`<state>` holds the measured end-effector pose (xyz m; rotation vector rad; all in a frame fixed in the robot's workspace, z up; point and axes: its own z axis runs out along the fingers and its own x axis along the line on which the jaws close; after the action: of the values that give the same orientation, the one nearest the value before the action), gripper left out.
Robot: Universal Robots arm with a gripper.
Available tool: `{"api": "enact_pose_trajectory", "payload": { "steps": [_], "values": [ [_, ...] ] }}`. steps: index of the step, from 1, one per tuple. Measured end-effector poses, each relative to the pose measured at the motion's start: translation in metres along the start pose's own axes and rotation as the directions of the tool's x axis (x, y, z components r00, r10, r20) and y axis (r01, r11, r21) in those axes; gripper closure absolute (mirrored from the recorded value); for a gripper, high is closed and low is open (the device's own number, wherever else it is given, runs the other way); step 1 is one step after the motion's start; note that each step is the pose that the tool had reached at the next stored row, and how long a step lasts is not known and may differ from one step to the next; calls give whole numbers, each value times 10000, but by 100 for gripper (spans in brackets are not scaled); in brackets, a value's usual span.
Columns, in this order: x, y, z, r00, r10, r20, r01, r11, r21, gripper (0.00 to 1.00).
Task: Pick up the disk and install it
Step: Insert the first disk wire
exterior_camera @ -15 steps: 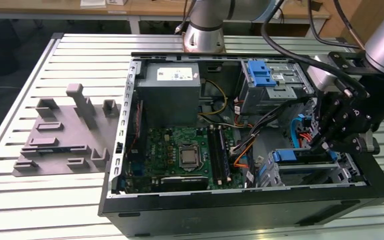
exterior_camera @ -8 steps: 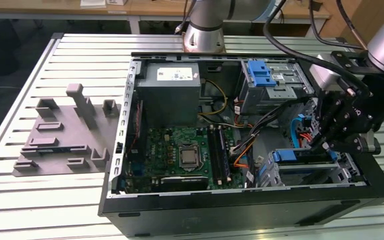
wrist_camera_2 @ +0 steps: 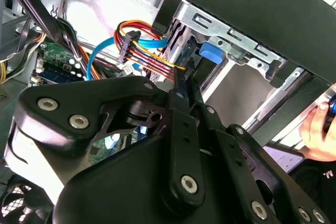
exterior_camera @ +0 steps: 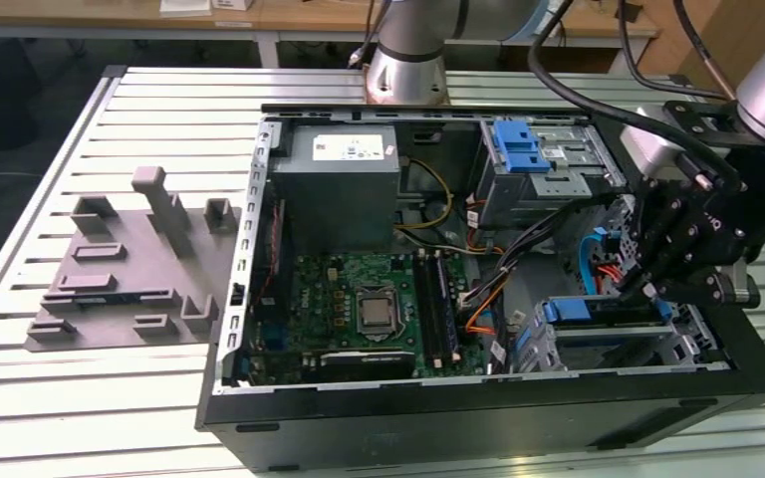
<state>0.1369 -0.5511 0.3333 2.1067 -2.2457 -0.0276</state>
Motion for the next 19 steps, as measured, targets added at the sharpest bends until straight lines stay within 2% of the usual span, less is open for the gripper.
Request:
{"api": "enact_pose_trajectory", "payload": {
  "steps": [19],
  "values": [
    [8,-11,-1,9999,10,104,-10,10000,-48,83]
  ]
}}
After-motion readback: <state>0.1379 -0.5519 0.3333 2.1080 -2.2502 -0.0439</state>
